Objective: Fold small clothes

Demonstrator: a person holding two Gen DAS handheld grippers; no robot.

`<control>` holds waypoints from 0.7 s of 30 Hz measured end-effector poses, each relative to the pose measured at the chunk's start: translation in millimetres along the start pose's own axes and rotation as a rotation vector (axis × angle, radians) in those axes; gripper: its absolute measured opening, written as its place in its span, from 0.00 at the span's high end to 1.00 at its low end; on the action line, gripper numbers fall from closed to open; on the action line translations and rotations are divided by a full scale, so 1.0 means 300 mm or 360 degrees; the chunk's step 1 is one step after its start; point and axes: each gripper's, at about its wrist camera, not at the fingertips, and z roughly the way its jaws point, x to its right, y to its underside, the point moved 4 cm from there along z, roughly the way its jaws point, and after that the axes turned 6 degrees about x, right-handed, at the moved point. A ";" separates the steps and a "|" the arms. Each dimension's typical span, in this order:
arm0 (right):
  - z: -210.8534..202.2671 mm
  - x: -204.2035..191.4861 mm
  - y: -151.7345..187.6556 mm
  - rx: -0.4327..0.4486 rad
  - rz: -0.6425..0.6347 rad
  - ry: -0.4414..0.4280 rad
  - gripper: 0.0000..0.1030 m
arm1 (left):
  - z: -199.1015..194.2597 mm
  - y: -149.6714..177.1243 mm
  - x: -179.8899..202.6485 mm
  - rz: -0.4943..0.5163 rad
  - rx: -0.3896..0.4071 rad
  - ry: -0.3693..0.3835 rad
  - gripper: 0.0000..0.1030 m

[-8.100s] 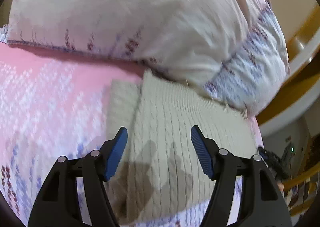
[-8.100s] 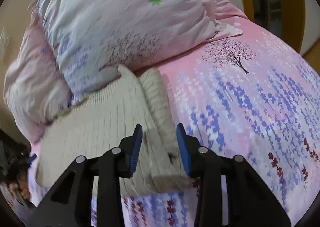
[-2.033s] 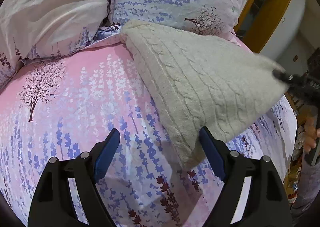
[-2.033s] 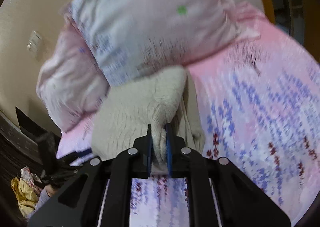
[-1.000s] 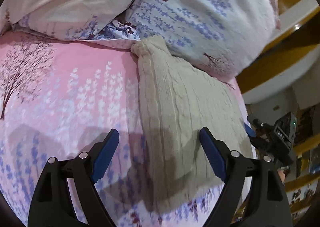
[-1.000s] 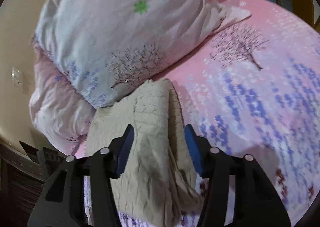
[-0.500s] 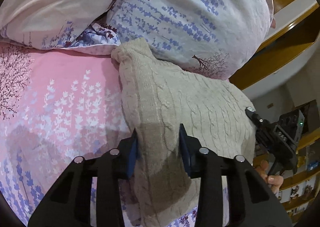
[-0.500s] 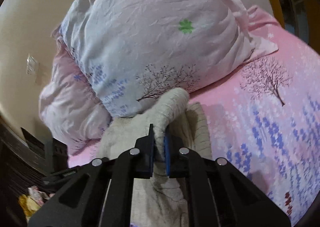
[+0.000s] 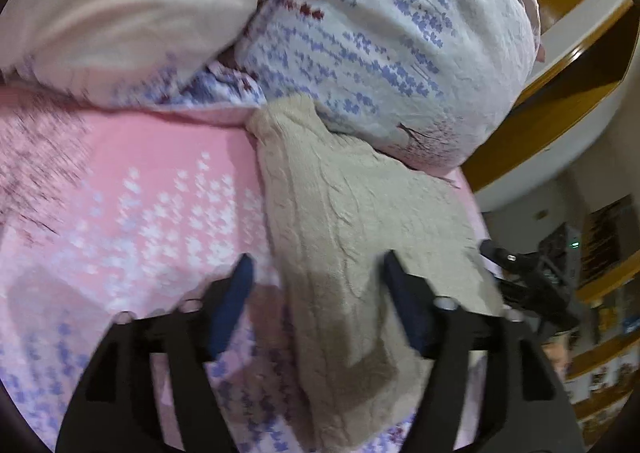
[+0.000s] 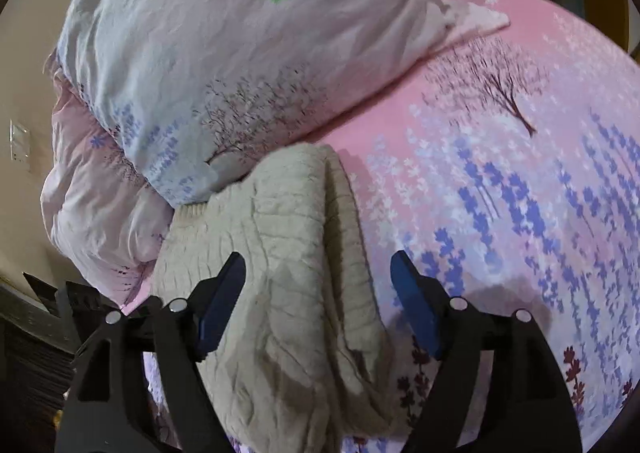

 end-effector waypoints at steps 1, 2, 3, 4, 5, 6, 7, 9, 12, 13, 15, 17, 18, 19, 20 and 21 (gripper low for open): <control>0.004 0.011 0.004 -0.0035 0.0016 -0.0014 0.28 | -0.002 -0.001 0.004 0.0032 0.0001 -0.0041 0.24; 0.015 0.021 0.011 -0.0080 0.0043 -0.0036 0.28 | -0.001 -0.003 0.005 0.0042 -0.0007 -0.0049 0.24; 0.014 0.029 0.016 -0.0096 0.0054 -0.0044 0.28 | 0.005 -0.002 0.007 0.0047 -0.0020 -0.0049 0.23; 0.017 0.034 0.022 -0.0117 0.0060 -0.0067 0.28 | 0.013 0.001 0.010 0.0045 -0.0039 -0.0047 0.23; 0.018 0.037 0.027 -0.0139 0.0059 -0.0093 0.28 | 0.022 0.003 0.013 0.0040 -0.0052 -0.0042 0.23; 0.020 0.035 0.037 -0.0151 0.0055 -0.0108 0.27 | 0.036 0.005 0.017 0.0032 -0.0066 -0.0037 0.23; 0.031 0.018 0.042 -0.0161 0.0043 -0.0115 0.26 | 0.049 0.010 0.018 0.0018 -0.0086 -0.0032 0.23; 0.037 -0.002 0.046 -0.0176 -0.0017 -0.0099 0.24 | 0.073 0.021 0.023 -0.0012 -0.0111 -0.0007 0.23; 0.049 -0.021 0.046 -0.0185 -0.0040 -0.0089 0.24 | 0.090 0.025 0.028 -0.0058 -0.0114 0.0036 0.28; 0.052 -0.023 0.049 -0.0192 -0.0038 -0.0104 0.28 | 0.096 0.026 0.033 -0.0072 -0.0124 0.0067 0.40; 0.066 -0.032 0.064 -0.0198 -0.0044 -0.0113 0.57 | 0.105 0.028 0.036 -0.0136 -0.0121 0.0107 0.44; 0.067 -0.043 0.075 -0.0195 -0.0014 -0.0188 0.65 | 0.094 0.027 0.037 -0.0127 -0.0098 0.0105 0.52; 0.061 -0.043 0.074 -0.0187 0.0006 -0.0210 0.68 | 0.085 0.027 0.036 -0.0126 -0.0092 0.0116 0.56; 0.053 -0.047 0.073 -0.0178 0.0030 -0.0244 0.68 | 0.065 0.026 0.025 -0.0136 -0.0089 0.0133 0.60; 0.044 -0.057 0.072 -0.0169 0.0052 -0.0280 0.69 | 0.056 0.023 0.019 -0.0151 -0.0089 0.0153 0.62; 0.035 -0.068 0.073 -0.0162 0.0060 -0.0305 0.70 | 0.042 0.019 0.011 -0.0162 -0.0090 0.0179 0.63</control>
